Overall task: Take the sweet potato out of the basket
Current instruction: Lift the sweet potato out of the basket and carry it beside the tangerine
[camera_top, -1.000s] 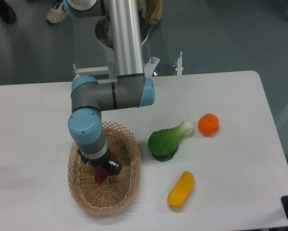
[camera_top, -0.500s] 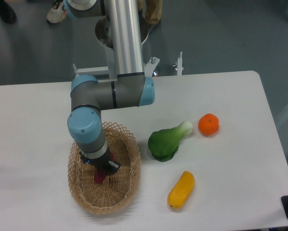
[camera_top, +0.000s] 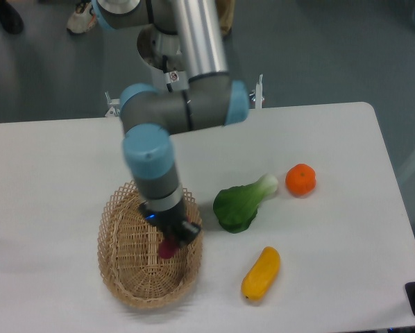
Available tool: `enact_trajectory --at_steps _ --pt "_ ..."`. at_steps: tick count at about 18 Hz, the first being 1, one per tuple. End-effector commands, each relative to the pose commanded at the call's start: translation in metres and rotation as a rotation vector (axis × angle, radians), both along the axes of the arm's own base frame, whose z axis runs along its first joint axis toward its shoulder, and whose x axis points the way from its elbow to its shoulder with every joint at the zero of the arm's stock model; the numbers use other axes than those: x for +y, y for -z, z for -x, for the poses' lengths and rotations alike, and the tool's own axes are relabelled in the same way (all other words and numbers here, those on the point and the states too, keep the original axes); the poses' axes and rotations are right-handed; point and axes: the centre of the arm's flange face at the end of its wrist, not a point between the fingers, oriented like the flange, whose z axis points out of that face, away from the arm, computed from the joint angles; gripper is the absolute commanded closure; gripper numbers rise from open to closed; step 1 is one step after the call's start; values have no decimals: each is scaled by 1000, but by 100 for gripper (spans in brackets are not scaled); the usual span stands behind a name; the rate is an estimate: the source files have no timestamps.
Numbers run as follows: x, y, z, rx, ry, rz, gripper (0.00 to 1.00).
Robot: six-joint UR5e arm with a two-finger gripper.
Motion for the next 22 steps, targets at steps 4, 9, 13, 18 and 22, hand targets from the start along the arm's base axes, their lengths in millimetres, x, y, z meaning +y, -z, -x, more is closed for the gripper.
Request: enact_trajectory --at_steps 4,9,13,18,22 --pt "-63 -9 67 -11 24 48 74" --pt "-126 -22 130 8 64 67 74" --pt "-158 -22 155 16 91 83 74" --pt "-177 -19 168 16 108 96 74" --pt "-183 -20 172 14 99 84 74"
